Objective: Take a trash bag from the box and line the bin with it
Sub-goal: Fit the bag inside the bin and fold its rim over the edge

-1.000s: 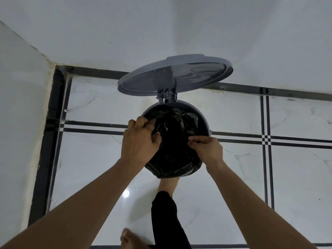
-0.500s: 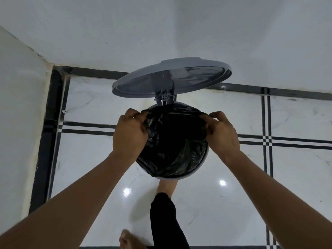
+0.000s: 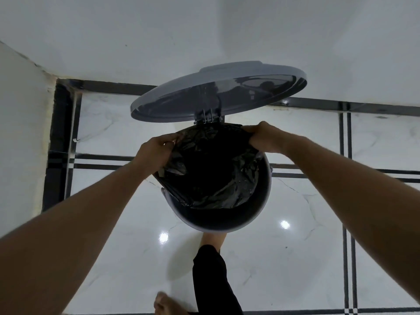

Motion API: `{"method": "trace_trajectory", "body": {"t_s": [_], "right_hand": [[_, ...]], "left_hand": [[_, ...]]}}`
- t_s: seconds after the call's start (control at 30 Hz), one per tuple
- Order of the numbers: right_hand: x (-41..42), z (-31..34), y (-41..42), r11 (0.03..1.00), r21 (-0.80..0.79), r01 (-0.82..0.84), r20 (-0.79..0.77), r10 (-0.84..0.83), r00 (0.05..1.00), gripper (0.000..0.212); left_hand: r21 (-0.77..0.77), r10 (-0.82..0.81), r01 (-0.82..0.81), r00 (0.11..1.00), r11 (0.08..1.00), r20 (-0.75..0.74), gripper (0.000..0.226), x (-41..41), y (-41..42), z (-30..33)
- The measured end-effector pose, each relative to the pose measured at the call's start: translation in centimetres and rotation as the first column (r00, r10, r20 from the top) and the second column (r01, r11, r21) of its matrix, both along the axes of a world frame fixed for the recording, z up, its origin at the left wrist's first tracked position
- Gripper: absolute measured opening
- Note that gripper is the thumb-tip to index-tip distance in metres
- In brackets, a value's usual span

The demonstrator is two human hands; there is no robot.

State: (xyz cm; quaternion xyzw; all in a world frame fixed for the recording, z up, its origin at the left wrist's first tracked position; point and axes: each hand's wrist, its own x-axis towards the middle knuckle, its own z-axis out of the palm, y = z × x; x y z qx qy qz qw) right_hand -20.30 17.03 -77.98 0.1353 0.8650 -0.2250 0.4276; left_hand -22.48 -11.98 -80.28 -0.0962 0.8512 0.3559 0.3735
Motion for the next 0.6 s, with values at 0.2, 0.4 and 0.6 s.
{"method": "trace_trajectory", "body": {"t_s": [0.2, 0.4, 0.6], "right_hand": [[1.1, 0.3, 3.2, 0.732, -0.231, 0.64, 0.308, -0.569, 0.762, 0.049], [6.1, -0.8, 5.6, 0.444, -0.263, 0.857, 0.314, -0.8, 0.511, 0.03], [10.7, -0.4, 3.8, 0.364, -0.329, 0.871, 0.116, -0.9, 0.42, 0.015]], "left_hand": [[0.089, 0.272, -0.321, 0.896, 0.943, 0.352, 0.035, 0.8, -1.7, -0.9], [0.171, 0.339, -0.414, 0.875, 0.894, 0.346, 0.041, 4.3, -3.2, -1.2], [0.21, 0.539, -0.561, 0.828, 0.801, 0.157, 0.03, 7.9, -3.0, 0.0]]}}
